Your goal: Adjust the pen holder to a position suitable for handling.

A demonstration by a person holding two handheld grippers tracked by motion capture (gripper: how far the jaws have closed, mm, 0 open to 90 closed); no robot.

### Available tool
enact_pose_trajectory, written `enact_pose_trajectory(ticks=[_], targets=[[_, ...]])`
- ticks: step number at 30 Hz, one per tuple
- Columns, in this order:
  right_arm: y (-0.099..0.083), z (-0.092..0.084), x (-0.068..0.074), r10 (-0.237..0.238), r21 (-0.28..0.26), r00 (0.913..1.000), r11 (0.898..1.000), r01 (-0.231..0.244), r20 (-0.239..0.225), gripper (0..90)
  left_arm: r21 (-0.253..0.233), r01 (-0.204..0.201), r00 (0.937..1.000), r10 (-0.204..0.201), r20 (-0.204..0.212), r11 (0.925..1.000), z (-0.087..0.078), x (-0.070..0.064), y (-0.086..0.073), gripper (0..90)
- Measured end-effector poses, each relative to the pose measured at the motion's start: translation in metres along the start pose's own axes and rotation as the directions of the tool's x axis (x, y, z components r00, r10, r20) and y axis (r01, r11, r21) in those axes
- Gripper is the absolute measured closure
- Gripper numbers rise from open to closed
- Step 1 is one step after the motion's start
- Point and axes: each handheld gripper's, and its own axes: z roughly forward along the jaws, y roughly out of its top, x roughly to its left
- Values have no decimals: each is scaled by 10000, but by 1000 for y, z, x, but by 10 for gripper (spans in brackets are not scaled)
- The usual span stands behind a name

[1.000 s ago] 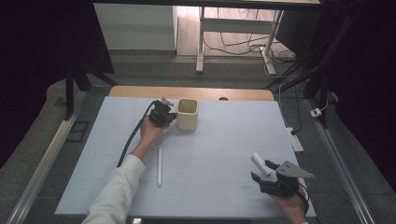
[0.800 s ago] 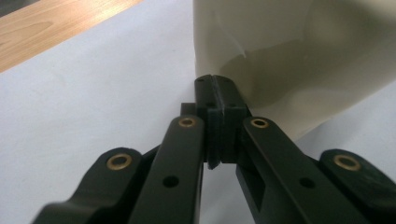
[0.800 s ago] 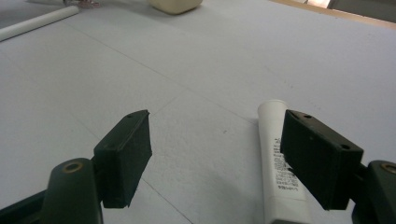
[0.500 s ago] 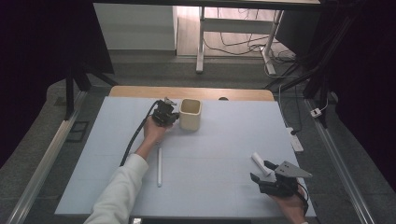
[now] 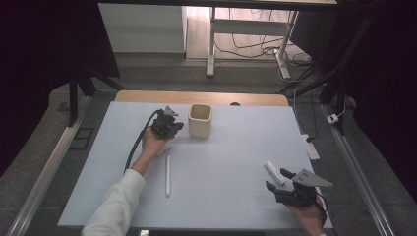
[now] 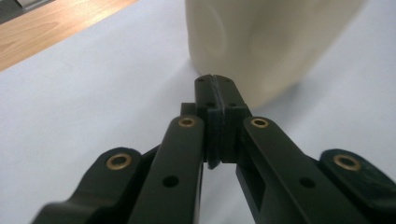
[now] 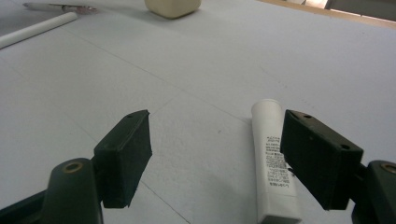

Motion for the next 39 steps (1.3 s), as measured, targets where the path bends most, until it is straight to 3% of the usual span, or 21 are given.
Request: enact_pose_trajectory(ticks=[3,4,5,6,8,10,11,12,20,30,39], targets=[[1,0,0,-2,-51,10000,10000,2,8,247,-178,8,10000,-6,86,9998,-9,-3,-5,883],[1,0,0,22,-59,10000,10000,-22,0,247,-246,32,9998,-28,171,9997,-13,-4,-7,827],[1,0,0,22,-59,10000,10000,-22,0,247,-276,0,9998,6,203,9996,-17,-5,-9,827],[2,0,0,39,-81,10000,10000,-38,12,248,-347,-8,9998,15,192,9994,-21,-8,-11,711],[2,1,-1,44,-87,10000,10000,-44,-7,248,-447,-137,9994,150,296,9989,-30,-12,-16,704],[3,2,-1,109,-121,9999,9999,-110,-56,249,-557,-277,9987,300,417,9981,-40,-16,-21,621],[3,2,-1,109,-121,9999,9999,-110,-56,249,-605,-307,9983,336,476,9977,-44,-19,-24,621],[3,3,-1,92,-75,9999,9999,-93,-73,249,-645,-366,9980,398,482,9972,-50,-22,-27,559],[5,6,0,55,-57,9999,10000,-56,-116,250,-698,-528,9976,558,417,9962,-76,-39,-47,420],[4,6,0,22,22,9999,10000,-22,-104,252,-581,-340,9990,357,286,9977,-93,-49,-73,344],[4,6,1,-33,63,9999,10000,33,-124,252,-704,-114,9996,131,232,9975,-111,-58,-100,328]])
